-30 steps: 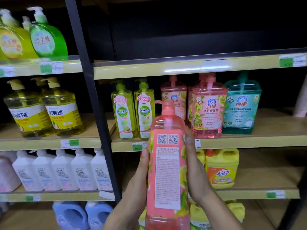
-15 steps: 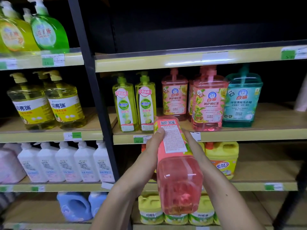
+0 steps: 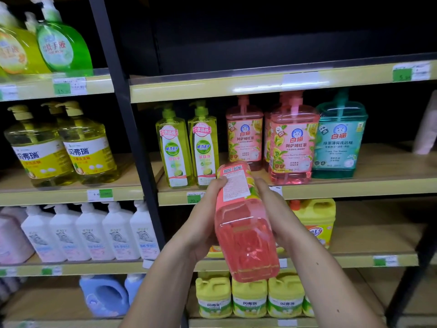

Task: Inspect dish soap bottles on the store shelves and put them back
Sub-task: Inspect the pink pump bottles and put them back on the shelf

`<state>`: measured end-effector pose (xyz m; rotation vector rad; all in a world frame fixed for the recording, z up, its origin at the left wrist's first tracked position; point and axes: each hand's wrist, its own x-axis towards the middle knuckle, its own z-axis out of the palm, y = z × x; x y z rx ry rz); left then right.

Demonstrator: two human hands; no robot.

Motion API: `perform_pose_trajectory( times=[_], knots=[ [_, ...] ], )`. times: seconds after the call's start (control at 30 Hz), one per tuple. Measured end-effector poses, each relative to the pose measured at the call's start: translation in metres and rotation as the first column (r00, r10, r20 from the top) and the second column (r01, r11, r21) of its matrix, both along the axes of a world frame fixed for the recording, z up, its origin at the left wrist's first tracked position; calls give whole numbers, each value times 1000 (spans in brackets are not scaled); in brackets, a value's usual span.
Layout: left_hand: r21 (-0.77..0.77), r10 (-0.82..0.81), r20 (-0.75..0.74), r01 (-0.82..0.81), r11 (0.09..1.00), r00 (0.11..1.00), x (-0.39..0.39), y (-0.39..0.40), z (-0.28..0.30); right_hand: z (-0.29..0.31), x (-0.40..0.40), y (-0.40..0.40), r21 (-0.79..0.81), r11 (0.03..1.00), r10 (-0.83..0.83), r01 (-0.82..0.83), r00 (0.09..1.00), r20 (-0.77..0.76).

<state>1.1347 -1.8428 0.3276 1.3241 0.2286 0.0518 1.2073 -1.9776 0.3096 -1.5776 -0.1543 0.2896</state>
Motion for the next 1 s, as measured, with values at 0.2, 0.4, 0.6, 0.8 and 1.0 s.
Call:
perform_pose_trajectory(
  times=[0.2, 0.4, 0.6, 0.8, 1.0],
  knots=[
    [-124, 88, 3, -87, 988, 996, 16, 9, -12, -16, -6, -4, 67, 998, -13, 15, 1000, -28],
    [-223, 88, 14, -82, 971, 996, 26, 8, -16, -21, -8, -4, 427, 890, 237, -162, 963, -129],
    [-257, 2, 3, -1, 966, 1000, 32, 10, -14, -14, -3, -10, 430, 887, 233, -171, 968, -95],
    [-262, -84, 54, 95, 960, 995, 38, 15, -6, -5, -1, -9, 497, 848, 258, -186, 963, -78],
    [-336, -68, 145, 113, 935, 987, 43, 13, 5, 4, -7, -3, 578, 806, 187, -132, 982, -37]
  ],
)
